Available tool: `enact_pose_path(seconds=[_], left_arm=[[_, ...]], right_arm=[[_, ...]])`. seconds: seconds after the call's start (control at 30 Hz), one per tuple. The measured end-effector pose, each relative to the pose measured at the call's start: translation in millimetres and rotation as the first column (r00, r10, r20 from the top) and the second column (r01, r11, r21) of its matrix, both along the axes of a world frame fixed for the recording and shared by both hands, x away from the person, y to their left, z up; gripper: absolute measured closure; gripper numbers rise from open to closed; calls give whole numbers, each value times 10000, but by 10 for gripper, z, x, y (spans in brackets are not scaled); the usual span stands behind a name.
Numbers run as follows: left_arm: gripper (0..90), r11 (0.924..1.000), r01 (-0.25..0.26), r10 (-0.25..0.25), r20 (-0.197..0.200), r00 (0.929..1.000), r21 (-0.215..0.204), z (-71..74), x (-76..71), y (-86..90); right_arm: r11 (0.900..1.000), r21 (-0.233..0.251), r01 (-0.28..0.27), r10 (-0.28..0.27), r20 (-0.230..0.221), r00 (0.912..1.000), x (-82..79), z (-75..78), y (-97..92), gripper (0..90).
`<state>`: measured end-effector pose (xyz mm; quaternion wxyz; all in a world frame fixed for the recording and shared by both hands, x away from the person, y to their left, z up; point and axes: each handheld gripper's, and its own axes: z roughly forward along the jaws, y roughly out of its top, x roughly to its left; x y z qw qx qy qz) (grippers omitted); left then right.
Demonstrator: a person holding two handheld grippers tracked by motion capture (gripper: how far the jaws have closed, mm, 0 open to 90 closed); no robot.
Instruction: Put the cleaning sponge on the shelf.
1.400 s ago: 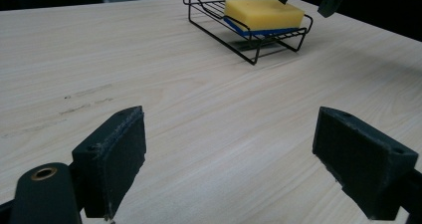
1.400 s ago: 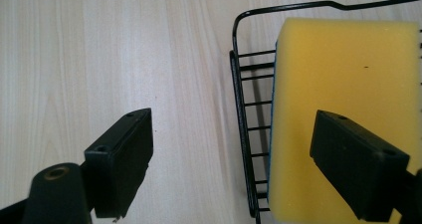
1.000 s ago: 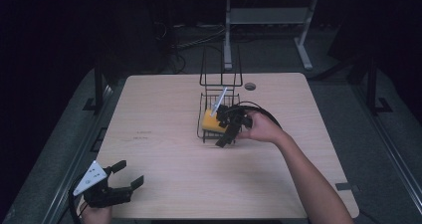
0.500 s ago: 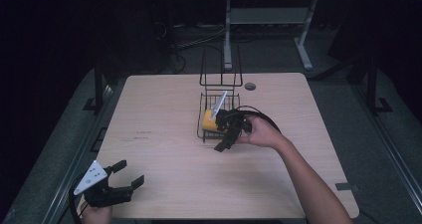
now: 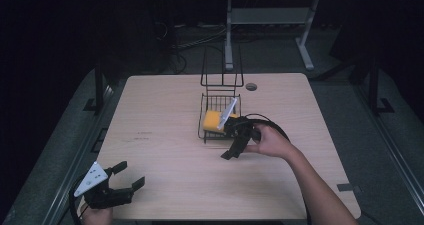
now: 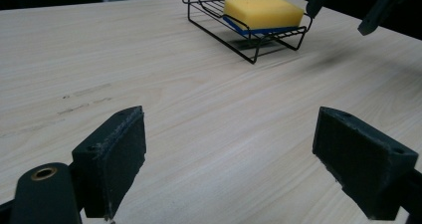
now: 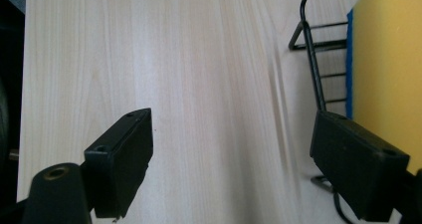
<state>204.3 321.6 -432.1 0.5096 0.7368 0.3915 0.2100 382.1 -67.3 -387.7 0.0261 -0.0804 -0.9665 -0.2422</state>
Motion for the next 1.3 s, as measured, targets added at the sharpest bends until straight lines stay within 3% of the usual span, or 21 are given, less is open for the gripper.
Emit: enact_pose_path(seconds=[0.3, 1.3], left_arm=[[128, 9999, 53, -53, -7, 10000, 110, -2, 0, -3], [129, 9998, 25, -24, -24, 10000, 185, -3, -5, -8]], right_arm=[[9999, -91, 121, -121, -9, 9999, -163, -60, -164, 168], [9969, -207, 753, -755, -84, 9971, -339, -220, -615, 168]])
